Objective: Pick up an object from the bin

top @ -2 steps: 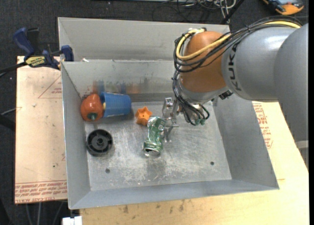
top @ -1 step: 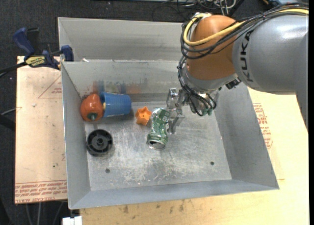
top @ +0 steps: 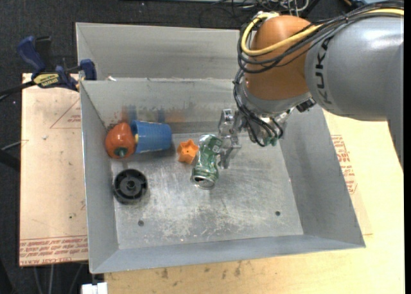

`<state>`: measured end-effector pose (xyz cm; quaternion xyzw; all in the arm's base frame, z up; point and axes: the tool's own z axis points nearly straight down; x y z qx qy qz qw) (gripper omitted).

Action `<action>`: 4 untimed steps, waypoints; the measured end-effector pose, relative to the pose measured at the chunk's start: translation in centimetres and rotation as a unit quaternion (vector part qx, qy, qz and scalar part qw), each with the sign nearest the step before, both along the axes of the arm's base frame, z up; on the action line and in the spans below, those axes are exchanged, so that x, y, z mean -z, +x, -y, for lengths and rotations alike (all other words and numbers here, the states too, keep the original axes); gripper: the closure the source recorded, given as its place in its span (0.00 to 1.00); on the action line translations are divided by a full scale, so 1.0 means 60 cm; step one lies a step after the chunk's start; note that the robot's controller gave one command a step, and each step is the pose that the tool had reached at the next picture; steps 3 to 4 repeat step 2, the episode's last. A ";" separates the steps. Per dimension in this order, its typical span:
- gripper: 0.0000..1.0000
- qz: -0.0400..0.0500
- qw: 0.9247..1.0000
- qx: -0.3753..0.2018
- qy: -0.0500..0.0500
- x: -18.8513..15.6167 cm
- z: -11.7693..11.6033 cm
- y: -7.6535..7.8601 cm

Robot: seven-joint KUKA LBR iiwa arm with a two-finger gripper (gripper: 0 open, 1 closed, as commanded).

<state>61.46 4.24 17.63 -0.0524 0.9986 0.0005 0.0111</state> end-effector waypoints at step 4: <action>1.00 -0.010 0.983 0.182 0.002 -0.075 -0.015 0.017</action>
Offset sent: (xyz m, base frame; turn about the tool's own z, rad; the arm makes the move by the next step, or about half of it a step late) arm 0.0204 0.0172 0.0695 0.3165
